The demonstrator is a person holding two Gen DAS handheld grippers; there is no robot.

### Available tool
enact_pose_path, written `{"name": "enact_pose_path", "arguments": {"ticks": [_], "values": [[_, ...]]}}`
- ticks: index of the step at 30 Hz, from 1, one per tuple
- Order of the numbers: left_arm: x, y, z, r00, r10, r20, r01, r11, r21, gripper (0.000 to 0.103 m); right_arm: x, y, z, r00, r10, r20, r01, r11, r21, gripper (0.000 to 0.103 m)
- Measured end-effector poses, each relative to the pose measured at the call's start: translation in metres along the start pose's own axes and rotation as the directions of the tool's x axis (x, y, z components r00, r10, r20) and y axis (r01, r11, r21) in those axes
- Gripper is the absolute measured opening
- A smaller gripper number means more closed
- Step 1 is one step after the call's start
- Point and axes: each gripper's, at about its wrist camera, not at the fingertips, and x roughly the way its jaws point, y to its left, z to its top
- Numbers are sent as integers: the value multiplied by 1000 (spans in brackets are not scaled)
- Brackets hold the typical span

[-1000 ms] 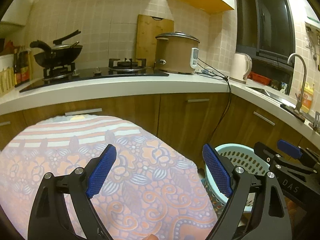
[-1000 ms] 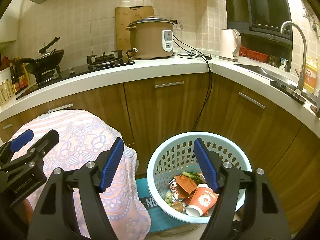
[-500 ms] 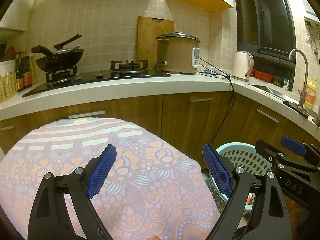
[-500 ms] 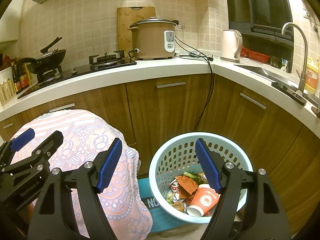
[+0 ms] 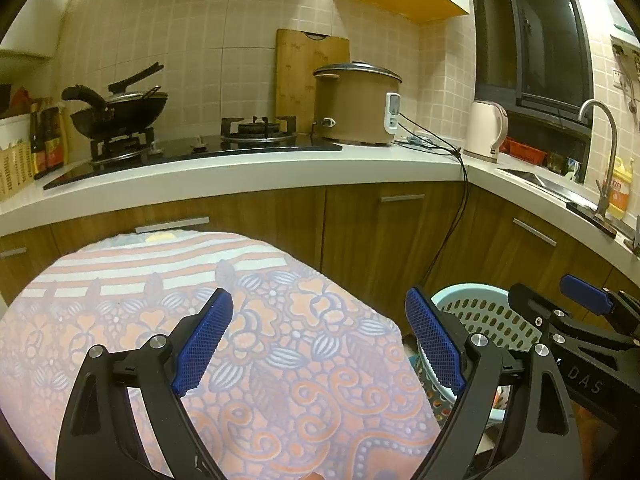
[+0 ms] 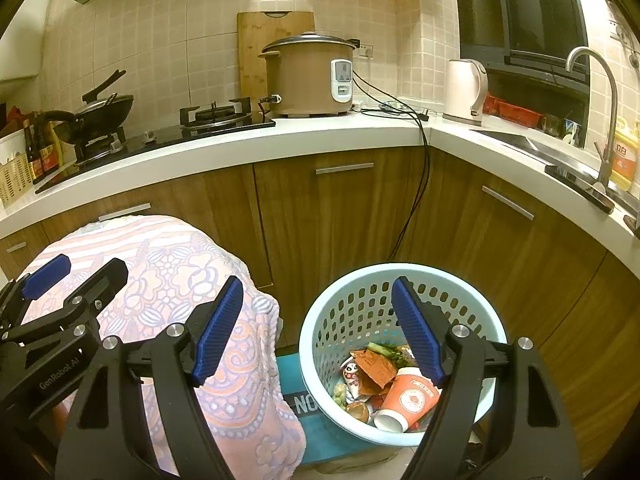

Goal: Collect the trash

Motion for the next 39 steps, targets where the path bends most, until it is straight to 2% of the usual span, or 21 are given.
{"name": "enact_pose_path", "arguments": {"ticks": [39], "values": [[2, -1, -1, 1000, 0, -13, 0, 1000, -7, 88, 4, 1, 5, 1000, 1, 5, -1, 1000, -15, 73]]}}
